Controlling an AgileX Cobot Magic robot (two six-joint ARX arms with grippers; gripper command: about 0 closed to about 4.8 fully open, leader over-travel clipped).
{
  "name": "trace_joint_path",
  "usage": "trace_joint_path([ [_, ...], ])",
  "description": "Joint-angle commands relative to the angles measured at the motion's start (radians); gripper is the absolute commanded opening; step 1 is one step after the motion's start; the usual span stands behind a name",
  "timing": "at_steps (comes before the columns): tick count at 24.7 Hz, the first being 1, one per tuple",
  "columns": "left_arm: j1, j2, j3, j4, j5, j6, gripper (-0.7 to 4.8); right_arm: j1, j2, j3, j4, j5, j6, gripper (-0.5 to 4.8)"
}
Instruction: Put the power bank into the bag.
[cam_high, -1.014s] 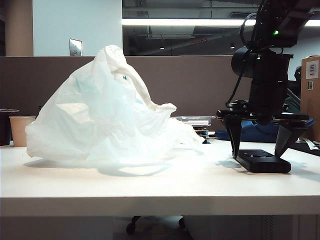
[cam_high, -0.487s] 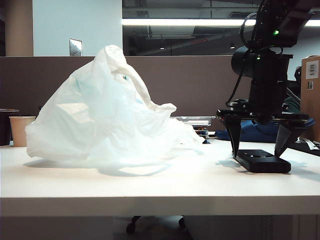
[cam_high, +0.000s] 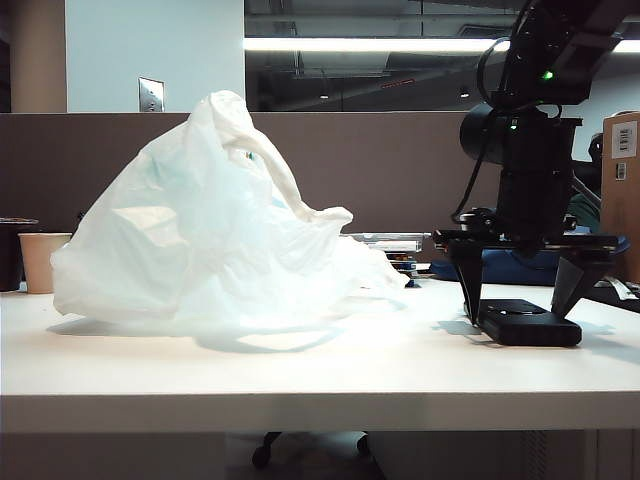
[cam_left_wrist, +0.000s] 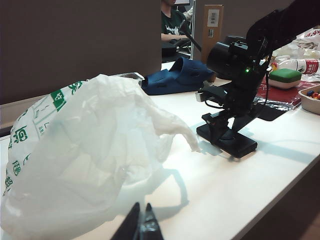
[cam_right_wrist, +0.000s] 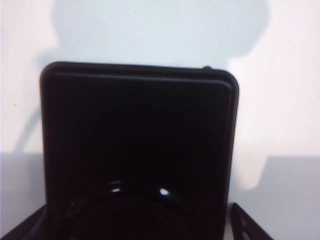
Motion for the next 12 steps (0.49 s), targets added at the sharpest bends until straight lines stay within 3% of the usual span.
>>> trace_joint_path([
  [1, 0.0, 0.001, 0.006, 0.01, 0.003, 0.001, -0.06, 0.002, 0.009, -0.003, -0.02, -0.011, 0.004, 4.79],
  [7, 0.0, 0.001, 0.006, 0.01, 0.002, 0.002, -0.06, 0.002, 0.009, -0.003, -0.039, -0.014, 0.01, 4.51],
  [12, -0.001, 0.001, 0.006, 0.02, -0.004, 0.005, -0.06, 0.005, 0.009, -0.003, -0.046, -0.018, 0.027, 3.41],
])
